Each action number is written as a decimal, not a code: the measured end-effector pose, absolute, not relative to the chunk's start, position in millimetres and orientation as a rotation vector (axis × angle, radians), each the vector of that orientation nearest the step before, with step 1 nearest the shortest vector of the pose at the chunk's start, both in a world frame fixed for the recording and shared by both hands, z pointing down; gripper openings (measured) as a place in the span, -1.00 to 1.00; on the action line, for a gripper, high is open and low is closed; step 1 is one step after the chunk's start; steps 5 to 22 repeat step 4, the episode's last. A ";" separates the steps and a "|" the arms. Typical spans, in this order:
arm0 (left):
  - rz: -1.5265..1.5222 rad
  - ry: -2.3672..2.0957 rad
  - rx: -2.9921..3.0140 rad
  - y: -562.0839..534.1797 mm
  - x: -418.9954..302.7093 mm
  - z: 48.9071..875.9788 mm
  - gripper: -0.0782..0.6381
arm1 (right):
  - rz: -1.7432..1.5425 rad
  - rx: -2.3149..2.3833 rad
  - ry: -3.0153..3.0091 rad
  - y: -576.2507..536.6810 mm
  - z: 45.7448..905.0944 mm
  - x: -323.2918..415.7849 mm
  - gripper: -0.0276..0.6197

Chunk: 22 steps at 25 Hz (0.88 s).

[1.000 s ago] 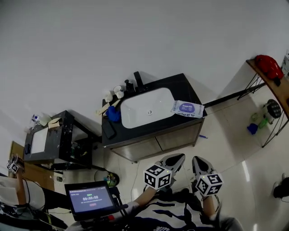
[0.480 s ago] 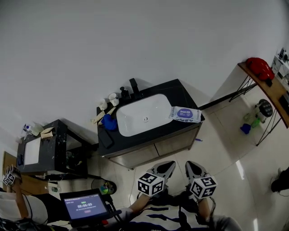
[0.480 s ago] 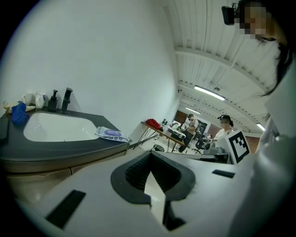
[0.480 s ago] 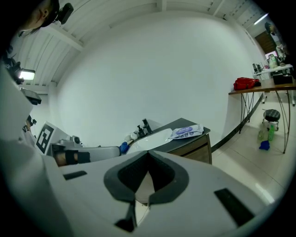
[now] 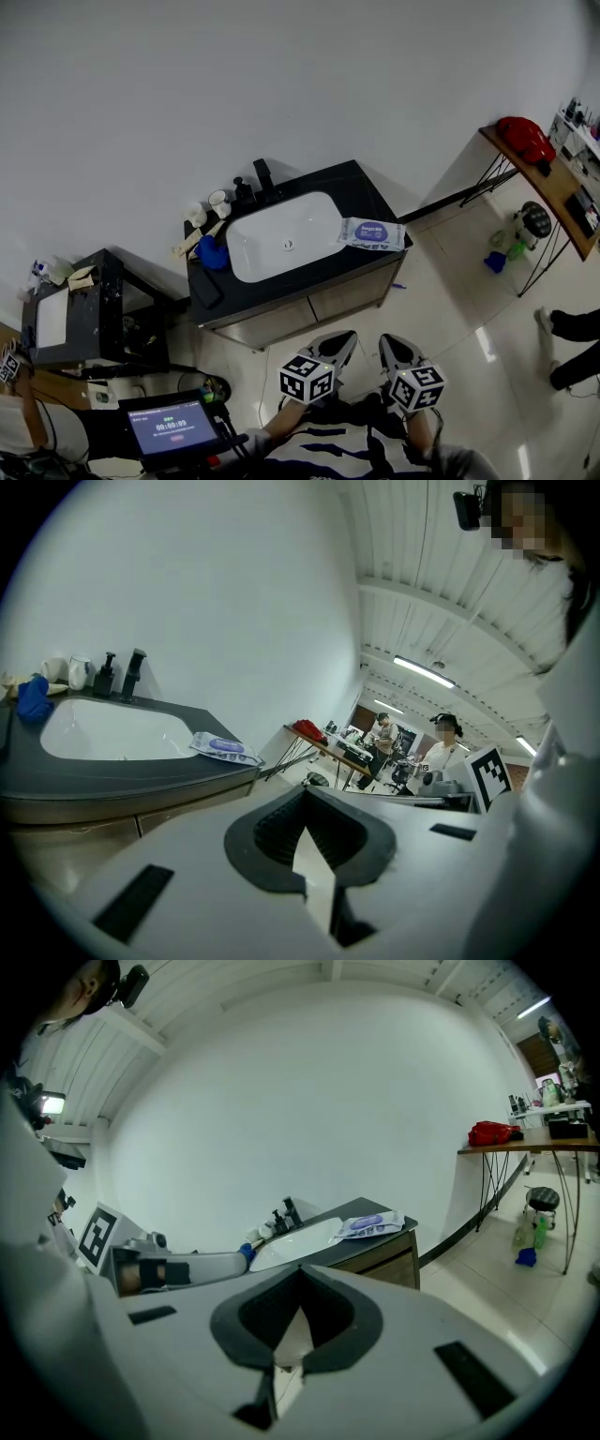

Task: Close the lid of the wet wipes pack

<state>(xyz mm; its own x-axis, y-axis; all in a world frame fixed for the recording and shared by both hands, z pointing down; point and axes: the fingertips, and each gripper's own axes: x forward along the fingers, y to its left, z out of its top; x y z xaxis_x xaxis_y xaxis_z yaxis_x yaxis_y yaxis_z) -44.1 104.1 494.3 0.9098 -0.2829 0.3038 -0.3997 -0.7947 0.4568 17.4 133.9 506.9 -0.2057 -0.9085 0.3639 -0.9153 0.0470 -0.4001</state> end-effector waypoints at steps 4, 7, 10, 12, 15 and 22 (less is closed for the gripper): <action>0.301 -0.471 2.550 113.2 -39.5 495.4 -0.78 | 0.882 1.980 -2.261 145.0 508.6 19.4 -0.92; 0.301 -0.471 2.550 113.2 -39.5 495.4 -0.78 | 0.882 1.980 -2.261 145.0 508.6 19.4 -0.92; 0.301 -0.471 2.550 113.2 -39.5 495.4 -0.78 | 0.882 1.980 -2.261 145.0 508.6 19.4 -0.92; 0.301 -0.471 2.550 113.2 -39.5 495.4 -0.78 | 0.882 1.980 -2.261 145.0 508.6 19.4 -0.92; 0.301 -0.471 2.550 113.2 -39.5 495.4 -0.78 | 0.882 1.980 -2.261 145.0 508.6 19.4 -0.92; 0.301 -0.471 2.550 113.2 -39.5 495.4 -0.78 | 0.882 1.980 -2.261 145.0 508.6 19.4 -0.92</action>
